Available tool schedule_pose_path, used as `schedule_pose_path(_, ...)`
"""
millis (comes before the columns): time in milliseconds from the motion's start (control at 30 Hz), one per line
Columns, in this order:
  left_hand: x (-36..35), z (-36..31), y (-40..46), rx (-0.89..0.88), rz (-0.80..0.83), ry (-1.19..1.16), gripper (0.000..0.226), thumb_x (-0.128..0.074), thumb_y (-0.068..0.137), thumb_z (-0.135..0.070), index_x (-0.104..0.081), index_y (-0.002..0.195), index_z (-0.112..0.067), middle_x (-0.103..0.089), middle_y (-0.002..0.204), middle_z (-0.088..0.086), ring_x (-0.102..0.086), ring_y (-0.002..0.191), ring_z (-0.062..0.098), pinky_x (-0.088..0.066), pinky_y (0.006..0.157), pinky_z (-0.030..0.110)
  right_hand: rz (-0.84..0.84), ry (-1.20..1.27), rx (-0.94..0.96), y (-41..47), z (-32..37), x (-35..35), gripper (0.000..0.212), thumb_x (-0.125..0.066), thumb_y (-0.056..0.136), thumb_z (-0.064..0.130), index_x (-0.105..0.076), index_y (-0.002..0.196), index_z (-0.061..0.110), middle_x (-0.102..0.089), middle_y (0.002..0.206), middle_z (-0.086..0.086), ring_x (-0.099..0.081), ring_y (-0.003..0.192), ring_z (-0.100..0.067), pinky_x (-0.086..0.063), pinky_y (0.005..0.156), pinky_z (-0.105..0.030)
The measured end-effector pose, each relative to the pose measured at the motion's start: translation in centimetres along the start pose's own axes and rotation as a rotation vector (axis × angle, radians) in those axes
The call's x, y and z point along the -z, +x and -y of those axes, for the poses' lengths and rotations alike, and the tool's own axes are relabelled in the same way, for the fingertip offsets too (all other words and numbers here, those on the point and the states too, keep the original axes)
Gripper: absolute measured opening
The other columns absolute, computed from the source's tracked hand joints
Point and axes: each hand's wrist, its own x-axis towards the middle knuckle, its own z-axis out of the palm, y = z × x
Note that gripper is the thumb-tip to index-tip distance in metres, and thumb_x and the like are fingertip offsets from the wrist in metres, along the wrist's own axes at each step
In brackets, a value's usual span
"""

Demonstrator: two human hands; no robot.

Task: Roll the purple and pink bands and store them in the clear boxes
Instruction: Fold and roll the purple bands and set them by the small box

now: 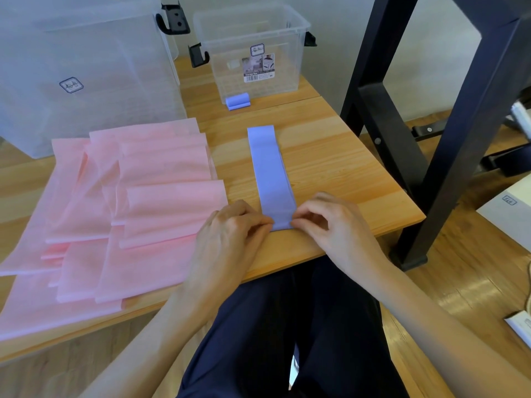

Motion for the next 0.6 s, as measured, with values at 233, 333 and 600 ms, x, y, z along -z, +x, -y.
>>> schedule_pose_path(233,-0.23,-0.15,0.16,-0.042,-0.045,0.039,0.006,-0.072,0.089,-0.019,-0.073,0.089,-0.025,-0.064,0.089,-0.011,-0.059,0.073,0.015,-0.045,0.063,0.029,0.038,-0.009,0.034,0.21,-0.43,0.27,0.016,-0.073,0.088,0.02,-0.077,0.1,0.01,-0.059,0.091,0.004,-0.057,0.082,-0.009,-0.045,0.076,-0.021)
schedule_pose_path(333,-0.33,0.28,0.07,-0.091,-0.039,0.048,0.008,-0.074,0.087,-0.022,-0.076,0.094,-0.022,-0.065,0.092,-0.008,-0.058,0.077,0.016,-0.048,0.064,0.032,0.011,-0.027,0.052,0.44,-0.44,0.02,0.015,-0.07,0.09,0.019,-0.076,0.1,0.01,-0.061,0.091,0.003,-0.058,0.082,-0.01,-0.047,0.076,-0.026)
schedule_pose_path(600,-0.18,0.28,0.64,-0.042,-0.021,0.034,0.019,-0.066,0.093,-0.024,-0.071,0.111,-0.026,-0.065,0.093,-0.01,-0.06,0.074,0.017,-0.045,0.059,0.03,0.001,-0.049,0.068,0.81,-0.7,-0.11,0.014,-0.072,0.088,0.017,-0.074,0.1,0.009,-0.06,0.093,0.001,-0.059,0.083,-0.013,-0.051,0.076,-0.033)
